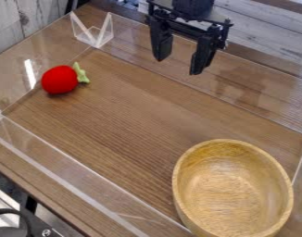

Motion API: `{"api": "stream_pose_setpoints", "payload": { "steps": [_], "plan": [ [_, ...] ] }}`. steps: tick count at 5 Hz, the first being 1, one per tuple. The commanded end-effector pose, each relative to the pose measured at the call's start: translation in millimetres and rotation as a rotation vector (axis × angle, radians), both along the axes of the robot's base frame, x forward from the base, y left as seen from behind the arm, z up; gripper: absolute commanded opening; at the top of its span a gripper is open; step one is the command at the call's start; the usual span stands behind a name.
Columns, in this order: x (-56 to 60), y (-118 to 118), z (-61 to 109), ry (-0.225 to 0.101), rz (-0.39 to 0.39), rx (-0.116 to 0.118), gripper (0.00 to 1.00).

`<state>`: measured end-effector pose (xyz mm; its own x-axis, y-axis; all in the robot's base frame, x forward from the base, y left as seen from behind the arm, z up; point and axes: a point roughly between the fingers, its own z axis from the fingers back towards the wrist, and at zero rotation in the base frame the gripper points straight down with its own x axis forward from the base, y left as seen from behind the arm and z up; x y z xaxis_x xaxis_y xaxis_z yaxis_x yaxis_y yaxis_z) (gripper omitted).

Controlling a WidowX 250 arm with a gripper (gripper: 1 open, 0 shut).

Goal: Move the red object to the right side of the table

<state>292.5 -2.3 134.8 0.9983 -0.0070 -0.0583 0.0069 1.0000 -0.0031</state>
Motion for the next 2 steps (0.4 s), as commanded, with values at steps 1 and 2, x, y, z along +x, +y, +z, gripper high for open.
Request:
{"api": "stream_pose_setpoints", "payload": {
  "steps": [1, 2],
  "plan": [
    [-7.0, 12, -19.4, 0.034, -0.033, 0.0, 1.0],
    [-22.2, 55, -27.6, 0.028, -0.17, 0.009, 1.0]
  ]
}}
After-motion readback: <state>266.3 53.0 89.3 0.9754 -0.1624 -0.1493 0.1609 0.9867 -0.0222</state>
